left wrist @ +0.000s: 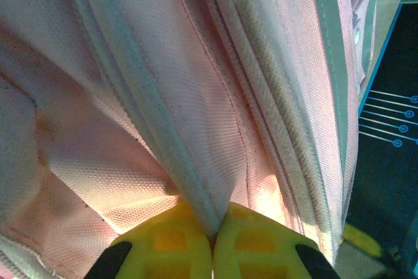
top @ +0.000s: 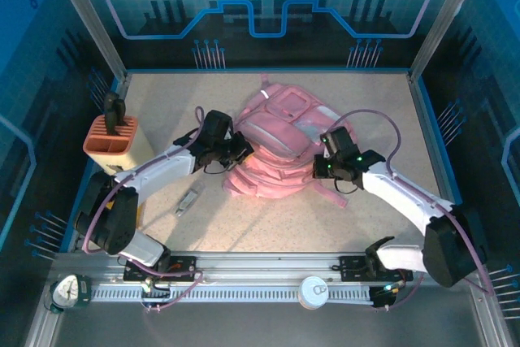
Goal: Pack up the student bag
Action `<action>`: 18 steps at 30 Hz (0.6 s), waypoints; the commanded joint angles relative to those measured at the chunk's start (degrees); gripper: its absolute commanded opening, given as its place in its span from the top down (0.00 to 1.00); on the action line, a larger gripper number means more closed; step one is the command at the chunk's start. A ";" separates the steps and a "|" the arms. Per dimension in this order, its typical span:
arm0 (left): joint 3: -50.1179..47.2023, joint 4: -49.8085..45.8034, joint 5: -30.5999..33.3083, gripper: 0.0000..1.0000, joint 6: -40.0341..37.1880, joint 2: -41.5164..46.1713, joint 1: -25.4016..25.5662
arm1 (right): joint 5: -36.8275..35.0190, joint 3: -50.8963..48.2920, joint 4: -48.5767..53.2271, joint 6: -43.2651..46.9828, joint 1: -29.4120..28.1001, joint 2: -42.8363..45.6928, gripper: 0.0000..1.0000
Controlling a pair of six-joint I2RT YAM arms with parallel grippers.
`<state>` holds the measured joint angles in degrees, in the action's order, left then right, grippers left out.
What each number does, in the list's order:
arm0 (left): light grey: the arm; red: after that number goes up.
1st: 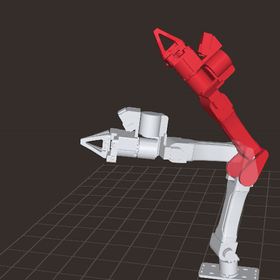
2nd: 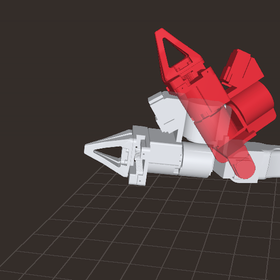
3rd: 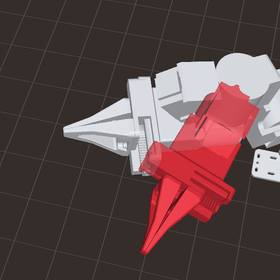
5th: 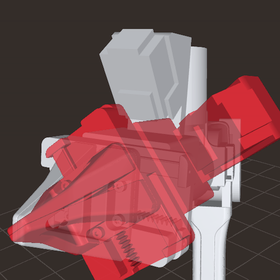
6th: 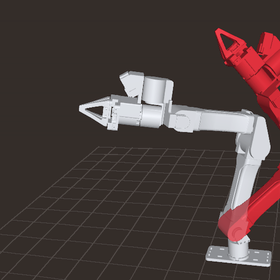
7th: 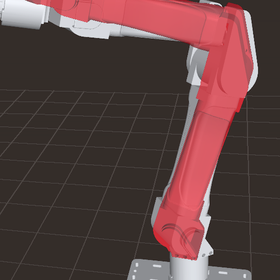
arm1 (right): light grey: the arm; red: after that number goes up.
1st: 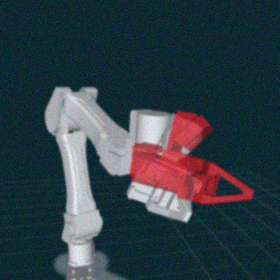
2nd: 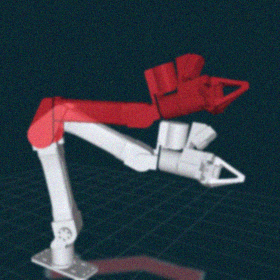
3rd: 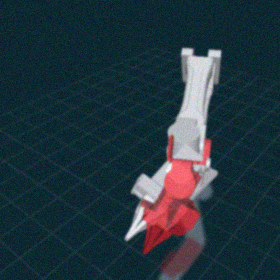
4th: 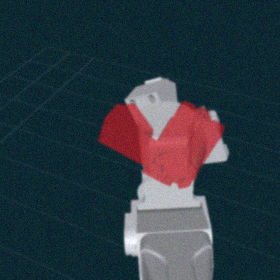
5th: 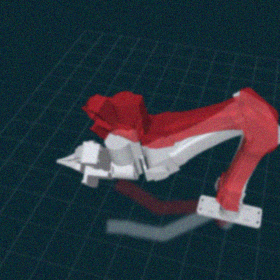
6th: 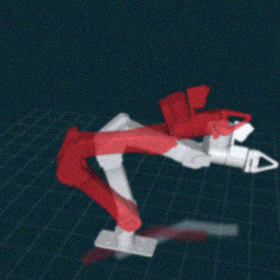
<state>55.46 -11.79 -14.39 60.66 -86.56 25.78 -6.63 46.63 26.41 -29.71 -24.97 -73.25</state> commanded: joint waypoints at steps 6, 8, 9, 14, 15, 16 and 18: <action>3.20 -4.34 4.81 1.00 -6.38 -1.18 -5.48 | -5.41 3.45 3.22 2.98 9.32 -5.88 1.00; 3.47 -4.83 4.90 1.00 -6.84 -1.07 -5.59 | -3.40 4.65 2.91 2.81 9.30 -5.70 1.00; 3.66 -5.22 4.90 1.00 -7.38 -0.91 -5.57 | -1.67 4.99 2.33 2.85 9.15 -5.26 1.00; 4.19 -5.97 4.03 0.98 -9.03 -0.07 -5.52 | 5.38 4.45 2.30 1.45 8.54 -2.67 0.91; 4.00 -5.27 2.95 0.89 -9.44 0.28 -5.41 | 6.63 4.37 2.65 1.13 8.54 -1.78 0.87; 3.79 -4.64 1.87 0.83 -9.73 0.48 -5.32 | 8.05 4.26 2.83 0.94 8.53 -1.11 0.84; 3.36 -4.42 0.78 0.73 -10.31 1.26 -4.81 | 11.11 4.37 3.57 -0.09 8.49 0.33 0.76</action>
<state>57.63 -15.73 -15.22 52.88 -87.66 22.09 1.21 50.09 27.14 -28.27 -17.87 -76.16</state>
